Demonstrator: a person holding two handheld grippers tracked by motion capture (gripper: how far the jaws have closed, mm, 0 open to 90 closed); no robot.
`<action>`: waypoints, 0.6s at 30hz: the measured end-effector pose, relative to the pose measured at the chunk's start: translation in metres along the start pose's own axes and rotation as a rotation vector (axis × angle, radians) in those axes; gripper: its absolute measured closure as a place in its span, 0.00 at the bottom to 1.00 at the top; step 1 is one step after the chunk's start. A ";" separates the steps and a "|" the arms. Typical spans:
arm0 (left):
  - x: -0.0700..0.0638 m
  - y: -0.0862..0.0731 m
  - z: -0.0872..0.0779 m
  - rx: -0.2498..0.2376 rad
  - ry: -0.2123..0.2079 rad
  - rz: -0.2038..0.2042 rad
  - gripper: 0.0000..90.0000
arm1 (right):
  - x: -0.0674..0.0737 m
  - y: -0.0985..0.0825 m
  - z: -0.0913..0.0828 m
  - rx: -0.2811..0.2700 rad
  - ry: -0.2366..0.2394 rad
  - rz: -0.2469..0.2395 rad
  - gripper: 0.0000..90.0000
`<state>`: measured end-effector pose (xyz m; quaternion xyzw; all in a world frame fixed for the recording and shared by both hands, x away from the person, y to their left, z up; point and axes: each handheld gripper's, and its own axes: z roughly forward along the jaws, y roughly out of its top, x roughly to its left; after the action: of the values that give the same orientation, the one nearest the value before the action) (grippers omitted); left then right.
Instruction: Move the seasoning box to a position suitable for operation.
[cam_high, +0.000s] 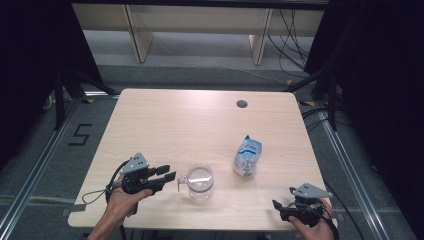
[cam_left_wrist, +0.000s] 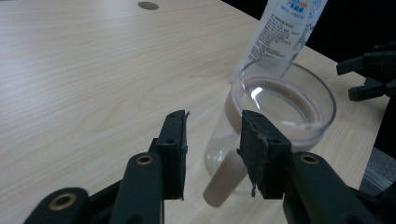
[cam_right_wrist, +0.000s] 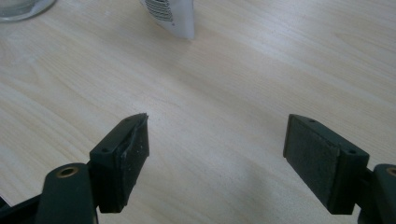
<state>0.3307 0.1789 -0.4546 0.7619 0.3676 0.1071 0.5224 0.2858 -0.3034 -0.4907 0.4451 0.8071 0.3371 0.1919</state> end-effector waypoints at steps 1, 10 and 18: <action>0.000 -0.005 -0.001 -0.006 -0.007 -0.005 0.64 | -0.001 0.000 0.002 -0.005 0.018 -0.013 0.26; -0.003 -0.026 0.005 0.026 -0.010 0.071 0.55 | -0.001 0.000 0.002 -0.007 0.017 -0.016 0.26; -0.009 -0.027 0.018 0.047 -0.016 0.118 0.57 | -0.001 0.000 0.002 -0.004 0.014 -0.010 0.26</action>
<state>0.3217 0.1646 -0.4844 0.7952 0.3204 0.1228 0.4999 0.2871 -0.3033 -0.4923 0.4381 0.8100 0.3410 0.1888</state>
